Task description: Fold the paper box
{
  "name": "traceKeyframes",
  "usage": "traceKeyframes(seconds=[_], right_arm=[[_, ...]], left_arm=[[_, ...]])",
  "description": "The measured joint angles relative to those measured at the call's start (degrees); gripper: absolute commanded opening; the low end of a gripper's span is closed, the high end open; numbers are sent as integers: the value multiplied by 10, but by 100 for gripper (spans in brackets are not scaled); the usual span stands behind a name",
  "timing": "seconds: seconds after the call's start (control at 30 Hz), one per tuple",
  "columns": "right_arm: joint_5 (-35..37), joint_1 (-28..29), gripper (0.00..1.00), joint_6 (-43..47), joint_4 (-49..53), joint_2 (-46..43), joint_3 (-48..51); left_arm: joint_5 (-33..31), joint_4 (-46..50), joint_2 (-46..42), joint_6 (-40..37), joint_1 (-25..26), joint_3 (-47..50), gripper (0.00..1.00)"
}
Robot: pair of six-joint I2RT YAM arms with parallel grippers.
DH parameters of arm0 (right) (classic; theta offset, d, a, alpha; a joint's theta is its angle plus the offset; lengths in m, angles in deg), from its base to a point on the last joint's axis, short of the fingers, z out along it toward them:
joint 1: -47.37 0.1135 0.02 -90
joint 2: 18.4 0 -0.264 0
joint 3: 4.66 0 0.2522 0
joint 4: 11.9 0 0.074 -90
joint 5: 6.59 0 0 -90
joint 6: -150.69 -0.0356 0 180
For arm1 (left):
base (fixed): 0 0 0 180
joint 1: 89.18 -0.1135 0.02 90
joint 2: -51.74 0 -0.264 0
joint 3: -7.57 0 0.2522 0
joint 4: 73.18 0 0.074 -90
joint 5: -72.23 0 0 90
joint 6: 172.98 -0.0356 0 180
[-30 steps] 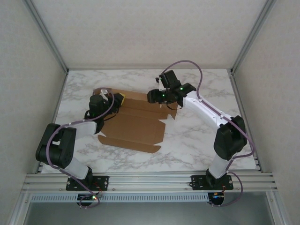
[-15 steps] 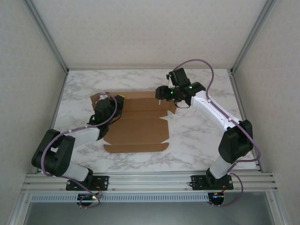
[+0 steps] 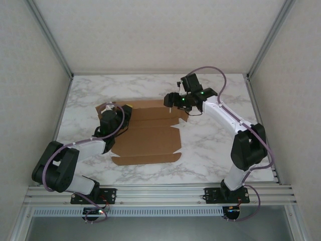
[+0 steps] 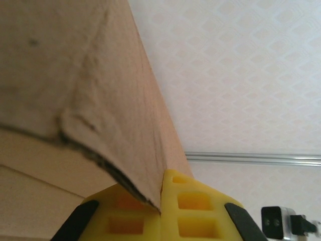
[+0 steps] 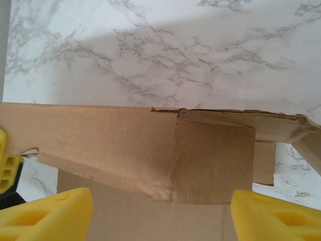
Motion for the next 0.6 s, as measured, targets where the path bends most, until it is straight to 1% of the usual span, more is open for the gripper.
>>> traceKeyframes(seconds=[0.17,0.3,0.43,0.53,0.6], right_arm=[[-30,0,75,-7,-13,34,-3],[-64,0,72,-22,-40,50,-3],[-93,0,63,-45,-83,51,-3],[-99,-2,55,-61,-106,51,-1],[-100,-5,51,-74,-115,52,4]], left_arm=[[6,0,0,-3,0,0,0],[7,0,0,-5,0,0,0],[10,0,0,-8,0,0,0],[8,0,0,-9,-1,0,0],[7,0,0,-10,-1,0,0]])
